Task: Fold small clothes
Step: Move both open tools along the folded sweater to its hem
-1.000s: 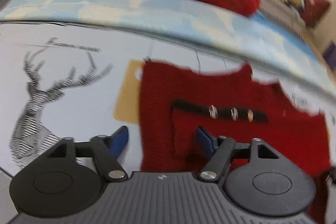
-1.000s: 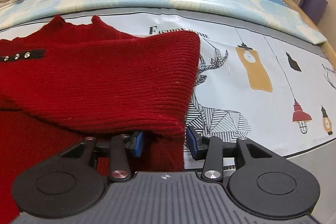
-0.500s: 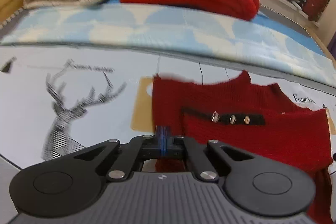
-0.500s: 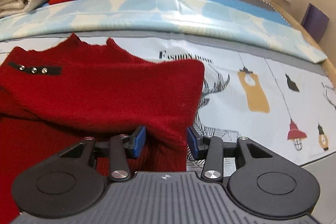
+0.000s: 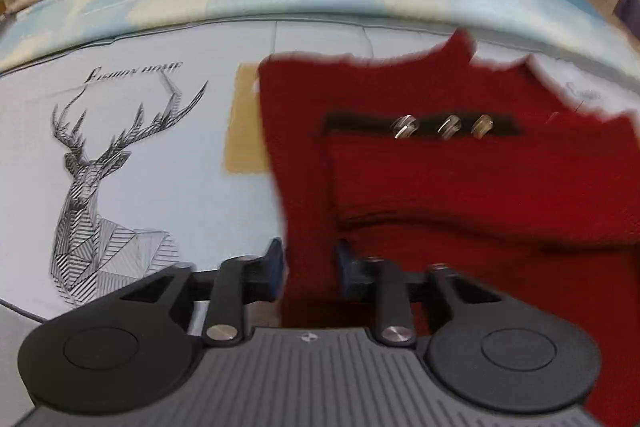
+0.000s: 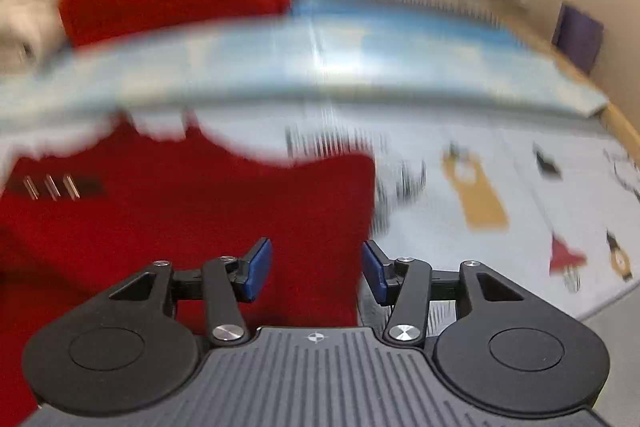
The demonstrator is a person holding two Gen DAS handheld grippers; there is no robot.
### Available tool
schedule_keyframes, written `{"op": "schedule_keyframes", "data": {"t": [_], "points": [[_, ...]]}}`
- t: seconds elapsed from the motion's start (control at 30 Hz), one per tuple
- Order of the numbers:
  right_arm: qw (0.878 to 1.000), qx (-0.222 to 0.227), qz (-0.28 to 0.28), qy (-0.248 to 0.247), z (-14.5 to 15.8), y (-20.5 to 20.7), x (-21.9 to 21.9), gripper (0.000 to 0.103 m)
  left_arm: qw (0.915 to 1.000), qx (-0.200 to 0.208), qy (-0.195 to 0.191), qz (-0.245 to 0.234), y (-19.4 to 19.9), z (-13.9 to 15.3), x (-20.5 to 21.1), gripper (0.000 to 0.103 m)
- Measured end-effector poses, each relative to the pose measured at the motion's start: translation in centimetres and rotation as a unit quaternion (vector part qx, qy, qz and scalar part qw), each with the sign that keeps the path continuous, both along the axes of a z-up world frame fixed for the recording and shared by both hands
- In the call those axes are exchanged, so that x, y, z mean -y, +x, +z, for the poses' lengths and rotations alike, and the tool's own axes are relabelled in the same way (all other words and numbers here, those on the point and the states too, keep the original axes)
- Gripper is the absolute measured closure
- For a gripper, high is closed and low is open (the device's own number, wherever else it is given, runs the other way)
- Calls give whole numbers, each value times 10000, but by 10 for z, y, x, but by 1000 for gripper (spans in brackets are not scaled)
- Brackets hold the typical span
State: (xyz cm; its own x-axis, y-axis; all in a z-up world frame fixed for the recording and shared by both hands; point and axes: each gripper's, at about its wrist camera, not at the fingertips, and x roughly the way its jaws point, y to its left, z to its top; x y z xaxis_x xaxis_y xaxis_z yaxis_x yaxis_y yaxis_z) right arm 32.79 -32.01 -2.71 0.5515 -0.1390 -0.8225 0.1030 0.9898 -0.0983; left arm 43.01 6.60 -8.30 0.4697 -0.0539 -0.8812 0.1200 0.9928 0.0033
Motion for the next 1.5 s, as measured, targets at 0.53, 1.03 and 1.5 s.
{"op": "schedule_keyframes", "data": {"t": [0.53, 1.03, 1.5], "points": [[9876, 1393, -132, 717, 109, -72, 11, 46, 9930, 1156, -42, -236, -79, 119, 8, 38], [9804, 1739, -122, 914, 134, -264, 25, 45, 9909, 1235, -241, -487, -325, 100, -15, 31], [9887, 1100, -672, 765, 63, -298, 47, 47, 9995, -78, -273, 122, -312, 40, -41, 61]]}}
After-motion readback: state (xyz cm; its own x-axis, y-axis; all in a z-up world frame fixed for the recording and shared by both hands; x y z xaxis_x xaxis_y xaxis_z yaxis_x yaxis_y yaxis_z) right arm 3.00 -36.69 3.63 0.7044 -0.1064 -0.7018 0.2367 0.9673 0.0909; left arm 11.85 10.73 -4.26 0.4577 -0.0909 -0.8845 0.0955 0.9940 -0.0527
